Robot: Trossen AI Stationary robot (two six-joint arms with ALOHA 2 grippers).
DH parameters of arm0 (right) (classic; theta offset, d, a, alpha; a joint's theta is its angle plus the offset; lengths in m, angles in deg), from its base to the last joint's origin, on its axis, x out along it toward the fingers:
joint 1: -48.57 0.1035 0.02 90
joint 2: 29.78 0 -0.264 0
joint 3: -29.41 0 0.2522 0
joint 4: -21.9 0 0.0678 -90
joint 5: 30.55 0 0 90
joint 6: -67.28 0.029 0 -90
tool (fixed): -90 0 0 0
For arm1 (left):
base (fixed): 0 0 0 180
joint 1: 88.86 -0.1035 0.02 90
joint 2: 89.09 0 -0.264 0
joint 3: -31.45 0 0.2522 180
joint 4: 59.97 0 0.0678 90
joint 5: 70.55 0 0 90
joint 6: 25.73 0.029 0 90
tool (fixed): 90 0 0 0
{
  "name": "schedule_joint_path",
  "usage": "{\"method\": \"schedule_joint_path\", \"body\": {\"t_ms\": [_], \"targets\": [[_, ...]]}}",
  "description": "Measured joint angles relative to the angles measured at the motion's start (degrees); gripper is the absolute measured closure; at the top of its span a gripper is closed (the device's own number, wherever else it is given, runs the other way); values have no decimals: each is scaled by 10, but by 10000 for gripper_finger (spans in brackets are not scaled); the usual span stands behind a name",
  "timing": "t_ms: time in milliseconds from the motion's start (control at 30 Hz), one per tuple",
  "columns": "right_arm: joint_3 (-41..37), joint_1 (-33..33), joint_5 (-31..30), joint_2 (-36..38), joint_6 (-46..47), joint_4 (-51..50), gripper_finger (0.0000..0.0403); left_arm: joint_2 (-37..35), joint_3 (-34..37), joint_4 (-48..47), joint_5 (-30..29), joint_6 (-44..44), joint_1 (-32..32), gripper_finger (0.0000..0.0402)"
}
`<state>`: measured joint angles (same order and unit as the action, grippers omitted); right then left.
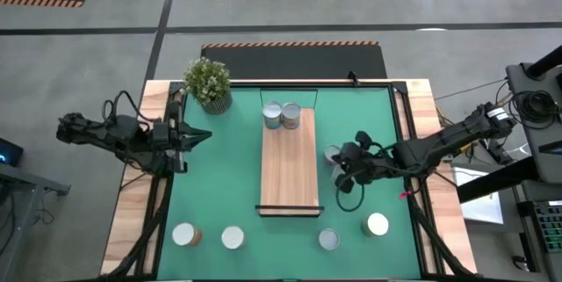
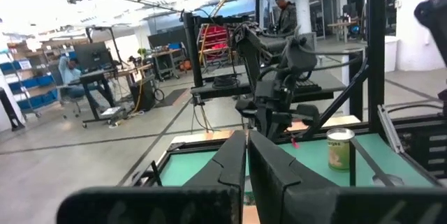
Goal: Pick and place cans onto a shelf
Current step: Put the canned mixed fruits on the shelf
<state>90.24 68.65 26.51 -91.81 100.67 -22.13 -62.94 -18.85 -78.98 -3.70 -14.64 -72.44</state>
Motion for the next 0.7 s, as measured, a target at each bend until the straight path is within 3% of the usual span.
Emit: {"method": "schedule_joint_path", "body": {"t_ms": [367, 700], "targets": [[-118, 52, -60, 58, -62, 121, 394, 53, 25, 48, 1, -108, 0, 402], [-178, 95, -73, 74, -109, 225, 394, 157, 76, 205, 1, -163, 0, 402]]}}
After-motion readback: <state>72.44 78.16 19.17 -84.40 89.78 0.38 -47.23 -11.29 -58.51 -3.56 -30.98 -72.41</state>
